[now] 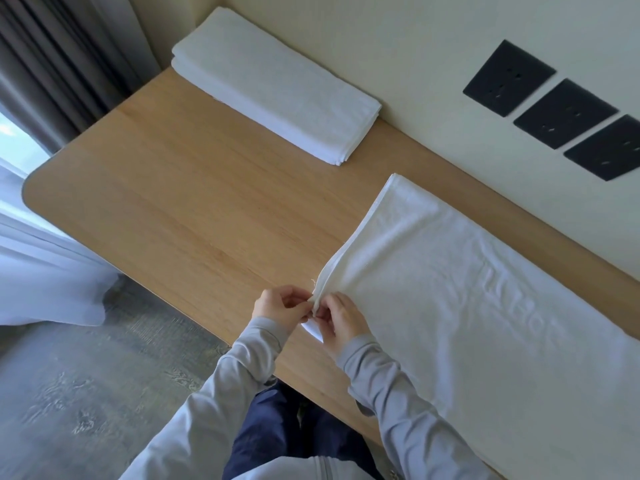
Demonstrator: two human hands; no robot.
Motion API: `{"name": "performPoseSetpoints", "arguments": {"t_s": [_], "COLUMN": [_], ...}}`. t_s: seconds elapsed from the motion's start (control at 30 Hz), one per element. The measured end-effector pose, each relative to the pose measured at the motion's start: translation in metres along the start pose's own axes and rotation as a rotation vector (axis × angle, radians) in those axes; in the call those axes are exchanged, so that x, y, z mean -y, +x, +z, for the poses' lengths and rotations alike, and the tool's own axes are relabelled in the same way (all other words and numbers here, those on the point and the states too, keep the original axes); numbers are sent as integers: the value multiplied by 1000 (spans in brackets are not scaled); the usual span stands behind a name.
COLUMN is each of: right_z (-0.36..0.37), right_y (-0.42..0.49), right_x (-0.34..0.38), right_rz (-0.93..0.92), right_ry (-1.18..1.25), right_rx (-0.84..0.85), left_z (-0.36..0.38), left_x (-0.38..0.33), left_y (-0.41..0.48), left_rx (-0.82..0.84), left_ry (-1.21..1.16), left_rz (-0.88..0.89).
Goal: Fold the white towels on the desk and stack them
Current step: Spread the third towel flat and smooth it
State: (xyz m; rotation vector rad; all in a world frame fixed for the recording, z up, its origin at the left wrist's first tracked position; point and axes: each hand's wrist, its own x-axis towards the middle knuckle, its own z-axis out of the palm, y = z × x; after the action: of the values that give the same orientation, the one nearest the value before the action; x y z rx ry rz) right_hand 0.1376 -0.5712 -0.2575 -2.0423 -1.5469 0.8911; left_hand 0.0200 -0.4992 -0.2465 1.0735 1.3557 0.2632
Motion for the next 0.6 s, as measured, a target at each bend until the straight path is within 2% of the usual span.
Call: {"name": "performPoseSetpoints", "arguments": {"t_s": [0.13, 0.2, 0.23, 0.33, 0.37, 0.4, 0.5, 0.6], "right_z": [4, 1, -3, -27, -37, -45, -47, -28], "right_y": [3, 1, -1, -10, -13, -15, -16, -13], "right_x": [1, 1, 3, 12, 16, 20, 27, 23], "right_rz": [76, 120, 122, -14, -95, -179, -299, -250], "right_ry": [11, -6, -16, -107, -155, -200, -315, -335], "right_rx": [-64, -120, -140, -315, -399, -450, -410, -317], "left_z": [-6, -6, -6, -7, -7, -6, 8, 21], "left_x": [-4, -7, -8, -9, -8, -7, -10, -15], "left_y": [0, -1, 0, 4, 4, 6, 4, 2], "left_rx": [144, 227, 212, -71, -97, -55, 97, 78], "left_ry": [-67, -11, 28, 292, 393, 470, 614, 616], "left_rz": [17, 44, 46, 26, 22, 11, -17, -61]}}
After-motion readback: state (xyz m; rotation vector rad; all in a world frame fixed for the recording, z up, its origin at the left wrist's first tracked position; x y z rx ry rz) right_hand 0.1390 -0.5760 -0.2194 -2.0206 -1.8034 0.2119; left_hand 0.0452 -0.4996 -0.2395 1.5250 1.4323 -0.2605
